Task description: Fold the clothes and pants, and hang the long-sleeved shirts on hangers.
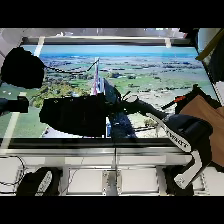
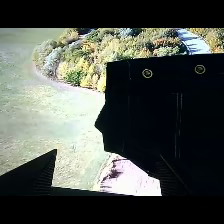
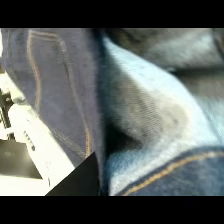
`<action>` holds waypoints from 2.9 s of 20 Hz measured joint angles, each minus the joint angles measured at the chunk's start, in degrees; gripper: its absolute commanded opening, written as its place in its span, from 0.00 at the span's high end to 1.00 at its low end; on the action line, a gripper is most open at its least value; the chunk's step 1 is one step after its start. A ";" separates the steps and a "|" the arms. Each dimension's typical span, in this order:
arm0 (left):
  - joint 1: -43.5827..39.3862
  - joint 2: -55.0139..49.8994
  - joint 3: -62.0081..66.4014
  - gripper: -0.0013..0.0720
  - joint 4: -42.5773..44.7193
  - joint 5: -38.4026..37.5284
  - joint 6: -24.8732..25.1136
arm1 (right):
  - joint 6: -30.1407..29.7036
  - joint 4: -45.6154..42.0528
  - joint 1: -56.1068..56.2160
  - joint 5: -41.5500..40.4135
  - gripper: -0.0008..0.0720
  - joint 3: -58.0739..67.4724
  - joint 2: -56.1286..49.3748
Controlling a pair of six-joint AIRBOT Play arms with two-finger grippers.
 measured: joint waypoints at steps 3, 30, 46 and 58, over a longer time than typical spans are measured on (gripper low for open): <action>0.00 0.02 0.00 0.04 0.00 0.00 -0.02 | 0.57 -4.76 -3.72 4.00 0.97 3.91 1.77; 0.00 0.02 0.00 0.04 0.00 -0.26 -0.07 | 13.77 -74.79 -88.74 41.70 0.67 -7.04 50.90; 0.00 0.02 0.00 0.04 0.00 -1.86 -0.09 | 9.68 -37.66 -76.06 39.82 0.97 14.91 52.74; 0.00 0.02 0.00 0.04 0.02 -4.90 -0.07 | 5.49 -44.83 -54.14 46.38 0.97 15.82 52.74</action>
